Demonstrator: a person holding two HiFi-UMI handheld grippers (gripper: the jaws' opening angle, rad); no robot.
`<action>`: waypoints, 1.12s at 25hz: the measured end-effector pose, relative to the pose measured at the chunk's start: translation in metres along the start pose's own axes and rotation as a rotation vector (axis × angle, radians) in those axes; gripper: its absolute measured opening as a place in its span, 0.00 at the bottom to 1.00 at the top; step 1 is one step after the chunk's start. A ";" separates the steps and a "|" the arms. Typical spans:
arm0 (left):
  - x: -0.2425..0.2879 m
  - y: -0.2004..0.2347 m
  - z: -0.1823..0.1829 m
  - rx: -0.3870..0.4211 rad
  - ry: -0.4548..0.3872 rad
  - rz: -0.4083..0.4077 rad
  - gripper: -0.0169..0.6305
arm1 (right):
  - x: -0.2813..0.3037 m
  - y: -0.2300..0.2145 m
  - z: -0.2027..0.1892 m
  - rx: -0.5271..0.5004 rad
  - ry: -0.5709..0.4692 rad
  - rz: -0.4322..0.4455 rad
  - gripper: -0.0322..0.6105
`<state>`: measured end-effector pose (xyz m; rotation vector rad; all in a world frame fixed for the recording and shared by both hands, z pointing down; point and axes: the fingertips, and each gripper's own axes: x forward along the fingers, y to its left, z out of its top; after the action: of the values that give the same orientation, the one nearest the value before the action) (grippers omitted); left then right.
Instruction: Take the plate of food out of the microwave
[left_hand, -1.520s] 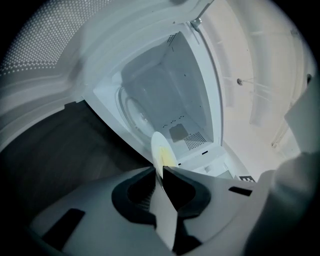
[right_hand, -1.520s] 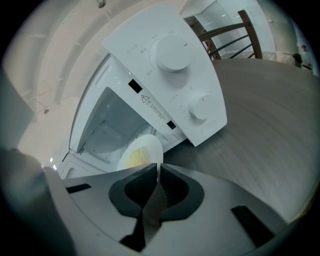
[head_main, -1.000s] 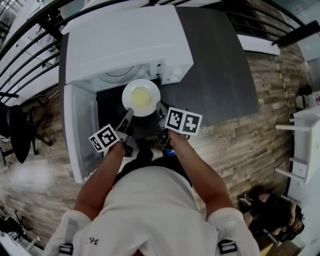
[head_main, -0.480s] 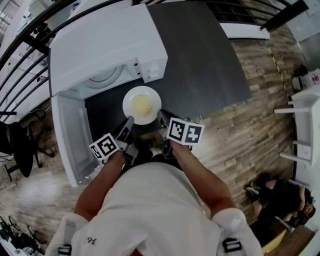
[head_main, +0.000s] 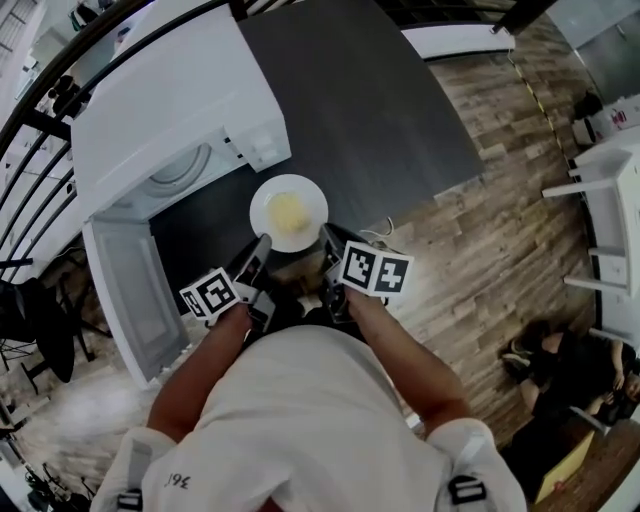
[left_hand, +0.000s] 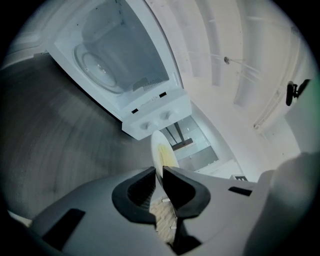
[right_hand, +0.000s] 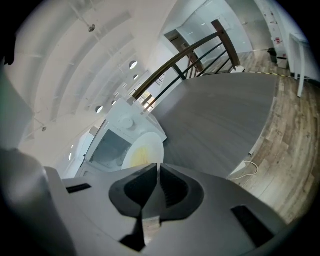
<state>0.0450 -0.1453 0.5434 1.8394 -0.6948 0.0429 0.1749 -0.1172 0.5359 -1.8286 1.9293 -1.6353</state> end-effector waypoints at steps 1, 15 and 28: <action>0.006 -0.001 -0.002 0.006 0.012 0.000 0.10 | -0.002 -0.006 0.003 0.008 -0.008 -0.008 0.08; 0.121 -0.047 -0.022 0.084 0.167 -0.142 0.10 | -0.027 -0.094 0.059 0.112 -0.131 -0.121 0.08; 0.214 -0.059 -0.031 0.151 0.250 -0.150 0.10 | -0.020 -0.166 0.108 0.131 -0.158 -0.220 0.08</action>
<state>0.2595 -0.1993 0.5815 1.9834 -0.3862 0.2288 0.3668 -0.1325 0.5846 -2.1068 1.5686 -1.5743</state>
